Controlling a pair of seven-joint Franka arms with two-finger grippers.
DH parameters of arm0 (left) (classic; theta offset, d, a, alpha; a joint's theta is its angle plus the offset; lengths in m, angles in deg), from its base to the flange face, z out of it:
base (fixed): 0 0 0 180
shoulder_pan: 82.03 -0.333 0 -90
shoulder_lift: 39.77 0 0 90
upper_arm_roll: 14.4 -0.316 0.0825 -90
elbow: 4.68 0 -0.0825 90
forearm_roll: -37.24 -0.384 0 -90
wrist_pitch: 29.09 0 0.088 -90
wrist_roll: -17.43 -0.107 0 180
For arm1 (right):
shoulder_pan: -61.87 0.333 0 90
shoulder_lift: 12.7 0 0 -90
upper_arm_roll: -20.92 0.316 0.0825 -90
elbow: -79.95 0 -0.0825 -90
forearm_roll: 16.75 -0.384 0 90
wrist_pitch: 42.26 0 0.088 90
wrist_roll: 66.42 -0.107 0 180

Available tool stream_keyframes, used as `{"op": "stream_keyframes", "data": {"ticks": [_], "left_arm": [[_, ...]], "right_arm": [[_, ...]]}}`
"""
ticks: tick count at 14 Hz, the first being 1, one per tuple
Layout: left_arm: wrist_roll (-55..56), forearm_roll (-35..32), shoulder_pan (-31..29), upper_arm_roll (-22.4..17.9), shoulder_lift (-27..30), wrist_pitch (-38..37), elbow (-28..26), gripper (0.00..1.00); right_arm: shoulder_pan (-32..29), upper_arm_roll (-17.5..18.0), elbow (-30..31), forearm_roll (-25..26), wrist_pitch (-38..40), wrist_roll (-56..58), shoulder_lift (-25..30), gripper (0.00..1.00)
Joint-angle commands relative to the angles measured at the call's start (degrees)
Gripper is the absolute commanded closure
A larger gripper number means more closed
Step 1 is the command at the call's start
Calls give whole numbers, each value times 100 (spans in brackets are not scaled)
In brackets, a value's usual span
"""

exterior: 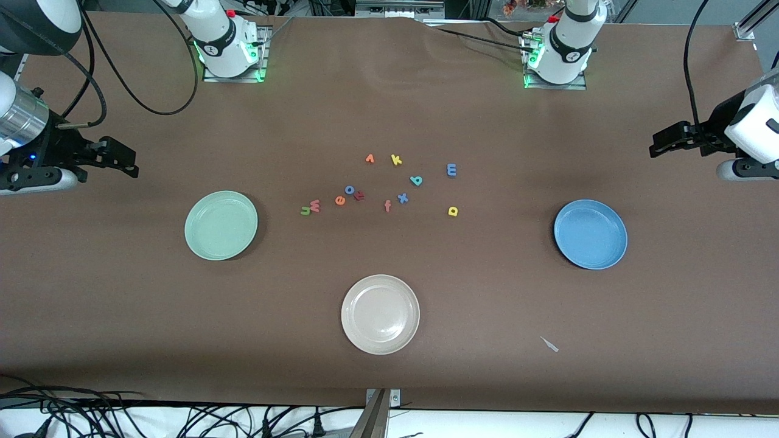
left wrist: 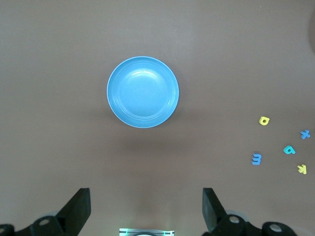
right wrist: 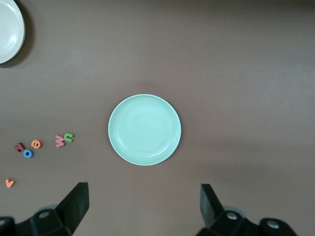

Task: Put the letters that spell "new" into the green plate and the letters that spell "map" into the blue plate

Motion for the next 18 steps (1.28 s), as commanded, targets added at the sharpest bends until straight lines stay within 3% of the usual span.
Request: {"op": "stream_keyframes", "data": {"ticks": [1,18], "left_arm": [[-113,-141,-9,6,-1,-33,61,0],[-113,-387,0,76,-1,-33,61,0]], "right_arm": [[-22,35,121,36,-47,49,117,0],[-22,35,147,27,-55,49,117,0]]}}
